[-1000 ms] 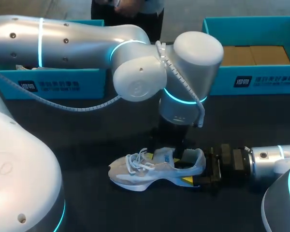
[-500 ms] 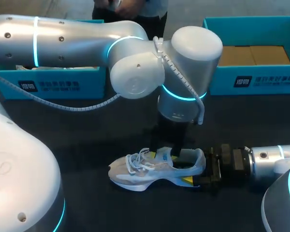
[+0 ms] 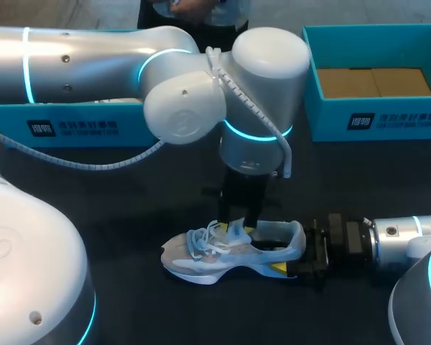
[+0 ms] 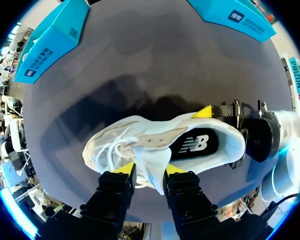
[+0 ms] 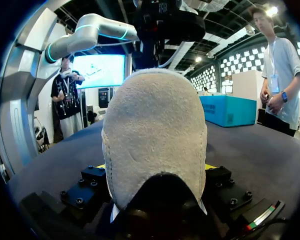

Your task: Take the shoe out of the shoebox, open the shoe tongue, remove and reinsert the insole, then place the shoe into the shoebox

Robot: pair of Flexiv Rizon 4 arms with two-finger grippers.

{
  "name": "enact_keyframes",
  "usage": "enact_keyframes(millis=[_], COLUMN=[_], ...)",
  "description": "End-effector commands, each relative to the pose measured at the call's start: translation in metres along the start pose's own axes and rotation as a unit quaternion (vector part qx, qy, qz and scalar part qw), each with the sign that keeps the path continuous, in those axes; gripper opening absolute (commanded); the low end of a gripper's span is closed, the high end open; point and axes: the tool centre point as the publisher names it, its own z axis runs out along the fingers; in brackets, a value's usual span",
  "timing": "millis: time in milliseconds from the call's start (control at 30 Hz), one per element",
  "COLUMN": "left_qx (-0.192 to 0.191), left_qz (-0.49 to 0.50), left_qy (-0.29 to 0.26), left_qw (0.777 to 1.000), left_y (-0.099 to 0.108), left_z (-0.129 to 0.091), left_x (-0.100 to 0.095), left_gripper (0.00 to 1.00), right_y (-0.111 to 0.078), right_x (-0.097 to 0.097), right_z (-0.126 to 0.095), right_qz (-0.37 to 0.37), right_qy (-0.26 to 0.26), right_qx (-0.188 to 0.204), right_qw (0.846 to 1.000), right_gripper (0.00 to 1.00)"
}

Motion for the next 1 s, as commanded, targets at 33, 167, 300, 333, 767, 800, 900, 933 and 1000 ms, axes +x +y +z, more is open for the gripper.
enact_keyframes(millis=[33,167,300,333,767,800,900,933,1000], left_qx=[0.003,0.007,0.010,0.009,-0.005,-0.002,-0.005,-0.005,-0.011], left_qz=[0.001,0.003,0.001,0.000,0.007,0.009,0.015,0.015,0.016], left_qy=[0.008,0.011,0.022,0.026,0.131,0.140,0.165,0.165,0.173], left_qw=[1.000,1.000,1.000,1.000,0.991,0.990,0.986,0.986,0.985], left_y=[0.001,0.001,0.001,0.001,0.008,0.009,0.013,0.013,0.013], left_z=[-0.001,-0.003,-0.007,-0.008,-0.031,-0.031,-0.030,-0.029,-0.024], left_x=[-0.007,-0.009,-0.012,-0.013,-0.062,-0.066,-0.077,-0.079,-0.084], left_gripper=[0.27,0.15,0.00,0.00,0.00,0.00,0.00,0.00,0.00], right_y=[0.000,0.000,0.000,0.000,0.000,0.000,0.000,0.000,0.000], right_x=[0.002,0.002,0.002,0.002,0.002,0.002,0.002,0.002,0.002], right_z=[0.001,0.001,0.001,0.001,0.001,0.001,0.001,0.001,0.001], right_qz=[0.000,0.000,0.000,0.000,0.000,0.000,0.000,0.000,0.000], right_qy=[-0.002,-0.002,-0.002,-0.002,-0.002,-0.002,-0.002,-0.002,-0.002], right_qx=[0.001,0.001,0.001,0.001,0.001,0.001,0.001,0.001,0.001], right_qw=[1.000,1.000,1.000,1.000,1.000,1.000,1.000,1.000,1.000], right_gripper=[0.00,0.00,0.00,0.00,0.00,0.00,0.00,0.00,0.00])
